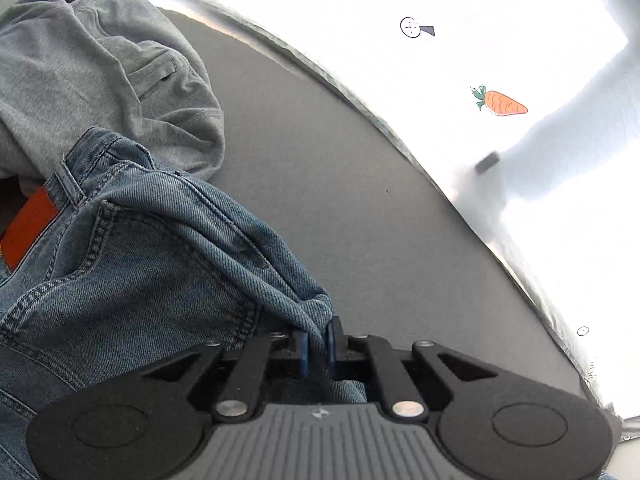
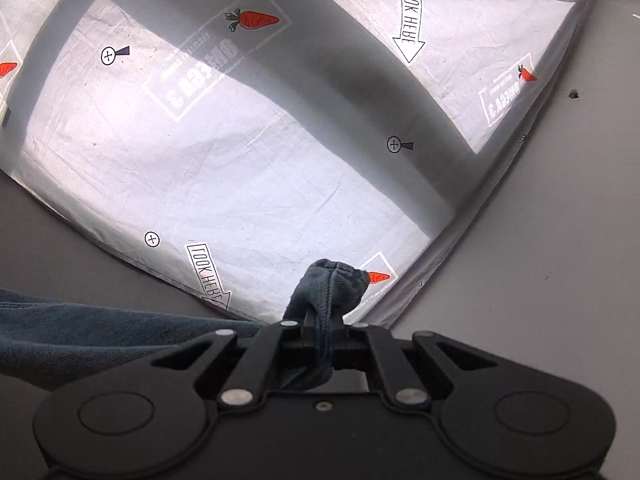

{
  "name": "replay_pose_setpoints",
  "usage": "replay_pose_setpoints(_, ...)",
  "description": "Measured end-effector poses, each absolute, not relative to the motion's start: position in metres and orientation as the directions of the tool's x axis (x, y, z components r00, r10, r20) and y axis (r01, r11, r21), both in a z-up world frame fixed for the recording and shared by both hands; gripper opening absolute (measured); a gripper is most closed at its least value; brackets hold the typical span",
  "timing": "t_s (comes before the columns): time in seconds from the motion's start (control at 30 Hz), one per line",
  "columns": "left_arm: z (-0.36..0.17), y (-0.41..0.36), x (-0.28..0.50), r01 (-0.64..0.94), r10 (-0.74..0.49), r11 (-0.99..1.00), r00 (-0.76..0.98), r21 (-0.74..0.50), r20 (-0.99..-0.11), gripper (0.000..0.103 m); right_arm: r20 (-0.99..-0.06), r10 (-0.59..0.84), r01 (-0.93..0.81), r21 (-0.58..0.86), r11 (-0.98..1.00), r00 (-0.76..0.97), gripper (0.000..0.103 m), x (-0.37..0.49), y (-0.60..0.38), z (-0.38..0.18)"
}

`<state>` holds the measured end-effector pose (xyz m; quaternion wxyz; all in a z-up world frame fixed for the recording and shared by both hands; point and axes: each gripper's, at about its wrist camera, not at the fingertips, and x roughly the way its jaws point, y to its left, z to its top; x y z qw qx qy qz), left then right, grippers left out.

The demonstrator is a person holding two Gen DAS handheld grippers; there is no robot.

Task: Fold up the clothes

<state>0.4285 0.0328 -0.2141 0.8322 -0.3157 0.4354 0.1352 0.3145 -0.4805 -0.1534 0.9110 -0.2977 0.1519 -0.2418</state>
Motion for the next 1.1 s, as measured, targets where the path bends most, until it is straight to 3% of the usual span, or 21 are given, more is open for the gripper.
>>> replay_pose_setpoints(0.07, -0.199, 0.038, 0.427, -0.490, -0.020, 0.752, 0.652, -0.441, -0.758, 0.009, -0.025, -0.542, 0.418, -0.608, 0.675, 0.840, 0.004, 0.330, -0.490, -0.144)
replay_pose_setpoints(0.13, -0.194, 0.036, 0.433, -0.485, 0.007, 0.757, 0.676, -0.439, -0.736, 0.010, 0.020, -0.544, 0.443, -0.606, 0.661, 0.839, 0.004, 0.348, -0.498, -0.150)
replay_pose_setpoints(0.23, -0.211, 0.033, 0.450, -0.482, -0.019, 0.784, 0.612, -0.392, -0.790, 0.018, -0.088, -0.561, 0.422, -0.567, 0.708, 0.823, 0.008, 0.379, -0.517, -0.177)
replay_pose_setpoints(0.27, -0.219, 0.031, 0.455, -0.482, -0.031, 0.789, 0.587, -0.380, -0.809, 0.025, -0.165, -0.588, 0.421, -0.550, 0.721, 0.792, 0.013, 0.393, -0.526, -0.195)
replay_pose_setpoints(0.3, -0.228, 0.028, 0.459, -0.473, -0.049, 0.803, 0.553, -0.362, -0.832, 0.030, -0.280, -0.618, 0.409, -0.543, 0.733, 0.735, 0.024, 0.409, -0.538, -0.218)
replay_pose_setpoints(0.37, -0.244, 0.018, 0.464, -0.462, -0.034, 0.838, 0.487, -0.290, -0.873, 0.036, -0.457, -0.653, 0.401, -0.533, 0.745, 0.604, 0.028, 0.427, -0.555, -0.253)
replay_pose_setpoints(0.43, -0.255, 0.007, 0.460, -0.414, -0.018, 0.875, 0.488, -0.249, -0.873, 0.039, -0.531, -0.646, 0.437, -0.476, 0.763, 0.549, 0.032, 0.424, -0.559, -0.269)
replay_pose_setpoints(0.5, -0.263, -0.003, 0.454, -0.350, -0.040, 0.903, 0.508, -0.249, -0.860, 0.045, -0.564, -0.608, 0.459, -0.401, 0.793, 0.559, 0.044, 0.411, -0.549, -0.274)
replay_pose_setpoints(0.7, -0.297, -0.022, 0.449, -0.263, -0.035, 0.948, 0.474, -0.179, -0.880, 0.045, -0.664, -0.428, 0.362, -0.245, 0.899, 0.613, 0.045, 0.431, -0.493, -0.279)
replay_pose_setpoints(0.93, -0.299, -0.032, 0.450, -0.214, -0.002, 0.969, 0.495, -0.124, -0.869, 0.049, -0.729, -0.212, 0.320, 0.011, 0.947, 0.651, 0.056, 0.512, -0.405, -0.289)
replay_pose_setpoints(1.1, -0.301, -0.025, 0.456, -0.224, -0.040, 0.960, 0.483, -0.168, -0.875, 0.055, -0.811, -0.236, 0.344, -0.046, 0.938, 0.535, 0.055, 0.546, -0.349, -0.317)
